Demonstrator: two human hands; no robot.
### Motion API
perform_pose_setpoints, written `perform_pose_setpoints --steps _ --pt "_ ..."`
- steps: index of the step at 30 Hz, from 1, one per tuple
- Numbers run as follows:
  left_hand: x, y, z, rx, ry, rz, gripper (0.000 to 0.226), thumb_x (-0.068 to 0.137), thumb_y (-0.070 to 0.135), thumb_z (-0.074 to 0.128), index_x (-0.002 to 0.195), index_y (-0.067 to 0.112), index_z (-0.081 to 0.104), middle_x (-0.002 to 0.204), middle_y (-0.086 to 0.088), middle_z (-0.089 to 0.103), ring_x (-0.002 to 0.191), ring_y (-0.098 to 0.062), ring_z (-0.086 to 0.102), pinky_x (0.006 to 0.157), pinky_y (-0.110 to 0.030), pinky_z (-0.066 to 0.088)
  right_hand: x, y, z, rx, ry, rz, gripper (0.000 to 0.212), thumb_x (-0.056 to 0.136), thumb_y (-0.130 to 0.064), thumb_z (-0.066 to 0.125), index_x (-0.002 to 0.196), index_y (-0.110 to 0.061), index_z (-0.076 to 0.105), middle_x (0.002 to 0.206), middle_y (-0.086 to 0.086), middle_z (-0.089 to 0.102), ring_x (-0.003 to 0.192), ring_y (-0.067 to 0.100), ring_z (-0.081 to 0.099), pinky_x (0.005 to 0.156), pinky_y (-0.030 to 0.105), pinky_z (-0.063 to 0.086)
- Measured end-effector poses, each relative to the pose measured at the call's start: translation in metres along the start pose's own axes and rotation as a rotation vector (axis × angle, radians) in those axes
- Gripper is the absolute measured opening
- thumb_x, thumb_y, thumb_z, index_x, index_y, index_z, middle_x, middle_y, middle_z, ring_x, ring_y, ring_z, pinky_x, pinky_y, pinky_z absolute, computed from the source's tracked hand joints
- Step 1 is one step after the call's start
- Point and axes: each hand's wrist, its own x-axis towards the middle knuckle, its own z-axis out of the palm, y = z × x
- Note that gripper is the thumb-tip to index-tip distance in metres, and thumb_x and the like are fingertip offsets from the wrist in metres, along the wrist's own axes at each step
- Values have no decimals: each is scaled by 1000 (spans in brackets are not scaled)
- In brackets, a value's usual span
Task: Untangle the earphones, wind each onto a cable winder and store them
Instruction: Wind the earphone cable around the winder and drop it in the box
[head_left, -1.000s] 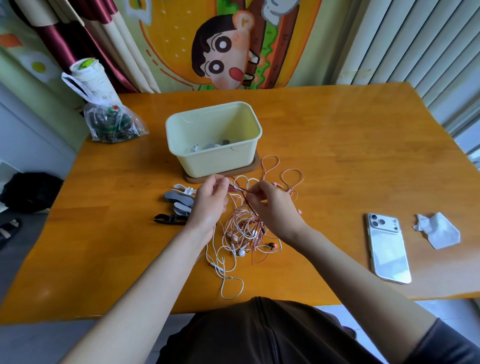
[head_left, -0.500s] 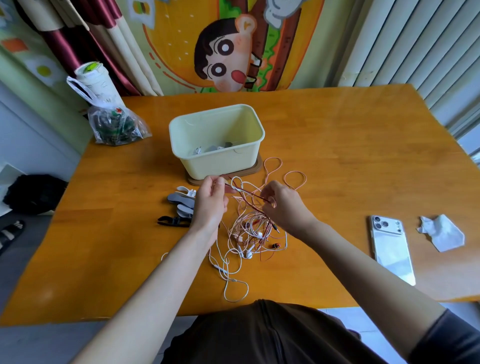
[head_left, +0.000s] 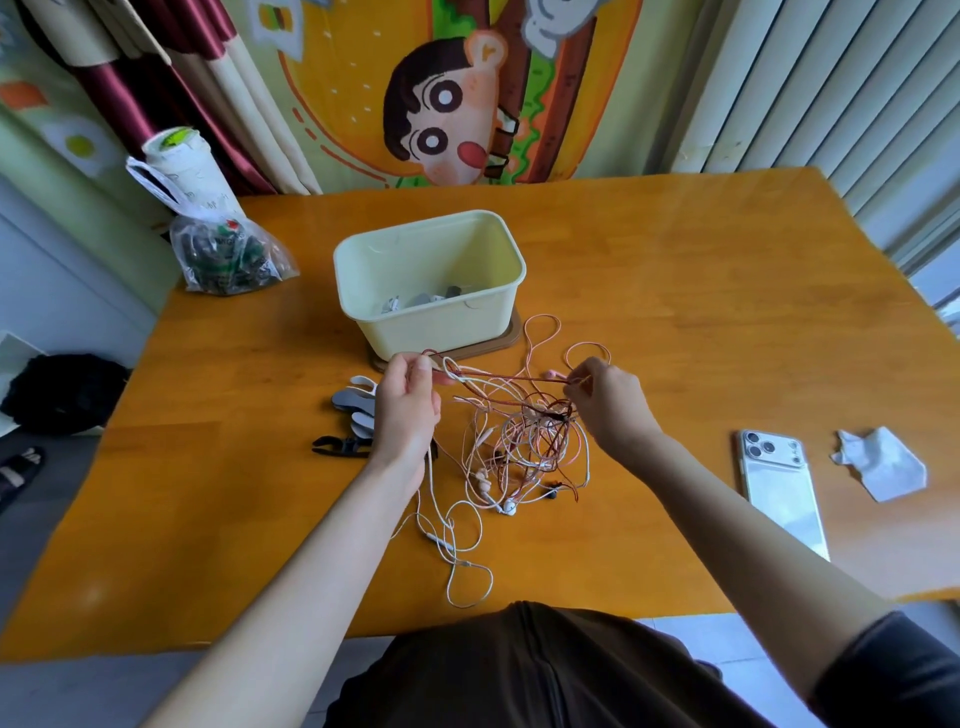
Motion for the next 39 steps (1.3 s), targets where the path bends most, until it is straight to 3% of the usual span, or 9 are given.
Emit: perform_pose_setpoints --steps 3,6,11,13,17,21,28,33,39 --pt "-3 4 3 18 -69 12 19 103 22 37 93 21 53 77 -3 45 56 -7 35 44 -12 30 -5 -7 7 -104 53 -8 30 91 -21 60 117 -7 55 119 16 49 111 34 47 89 37 40" --pt "-7 7 6 14 -132 -3 17 102 21 40 93 21 55 71 2 40 57 -6 36 45 -10 32 -10 -17 14 -215 107 -37 39 88 -33 62 117 -10 51 120 13 47 113 33 44 91 38 38" --pt "-12 8 6 3 -188 -6 16 101 21 44 92 17 57 68 5 42 57 -6 36 46 -10 34 -14 -30 14 108 119 -96 18 86 -25 65 86 -15 50 79 -2 55 71 19 52 57 27 36" --pt "-13 8 6 -13 -203 -7 16 101 21 44 93 16 57 66 5 41 57 -7 35 44 -9 33 -16 -33 13 265 115 -115 18 85 -21 67 81 -14 51 71 -6 54 65 12 50 56 22 36" --pt "-13 10 6 -27 -207 -7 15 102 20 43 96 15 56 66 4 39 56 -7 35 43 -8 33 -20 -38 17 472 -27 -179 17 84 -8 65 89 -13 50 92 1 65 90 13 63 80 22 50" --pt "-10 10 4 -42 -162 -4 17 103 21 40 93 17 54 69 4 38 55 -7 34 43 -8 32 -21 -38 20 454 -187 -231 21 84 -11 67 94 -13 48 92 6 67 86 17 64 74 15 48" --pt "-3 3 -3 -55 -108 4 18 103 20 37 91 19 50 78 0 41 60 -10 38 44 -11 35 -21 -37 19 401 -173 -315 18 92 -7 54 92 -18 40 85 -1 60 78 16 59 68 25 46" --pt "-4 4 2 -87 -127 12 20 103 19 37 91 18 52 68 -1 51 52 -5 49 49 -18 40 -20 -39 24 442 -184 -359 22 86 5 58 90 -16 51 98 2 65 96 16 65 85 19 51" --pt "-7 7 1 -165 -162 -17 21 103 18 37 90 16 52 67 -2 56 50 -6 50 49 -18 43 -19 -43 28 404 -37 -327 25 86 -10 66 111 -12 62 92 -5 65 81 9 62 72 7 47"
